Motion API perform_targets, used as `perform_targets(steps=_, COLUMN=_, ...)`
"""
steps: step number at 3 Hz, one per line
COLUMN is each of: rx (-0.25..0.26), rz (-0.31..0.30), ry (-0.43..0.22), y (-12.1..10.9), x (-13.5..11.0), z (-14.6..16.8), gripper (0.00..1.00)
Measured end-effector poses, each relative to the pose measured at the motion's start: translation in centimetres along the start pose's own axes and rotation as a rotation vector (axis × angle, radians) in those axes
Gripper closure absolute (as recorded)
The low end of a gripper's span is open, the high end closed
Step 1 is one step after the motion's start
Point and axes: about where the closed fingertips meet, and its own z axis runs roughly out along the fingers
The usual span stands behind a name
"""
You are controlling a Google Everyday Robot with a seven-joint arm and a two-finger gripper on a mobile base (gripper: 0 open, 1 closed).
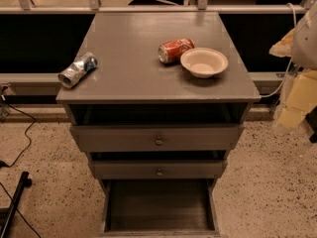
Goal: Place redbull can into bottom drawer
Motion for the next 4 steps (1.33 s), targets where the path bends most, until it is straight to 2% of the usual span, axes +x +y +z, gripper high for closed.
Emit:
perform_targets(steps=1, rx=0.000, rz=0.000, ry=0.000, y=0.0, x=0.0, z=0.0, gripper=0.00)
perform_targets(steps=2, rx=0.007, rz=-0.109, ry=-0.034, y=0.2, x=-2.9, z=0.3, gripper=0.00)
perform_targets(steps=3, rx=0.016, rz=-0.374, ry=-0.089, y=0.1, x=-10.4, z=3.0, gripper=0.00)
perform_targets(steps=4, rx=0.018, rz=-0.734, ry=-0.183, y=1.5, x=-20.7, z=6.7, gripper=0.00)
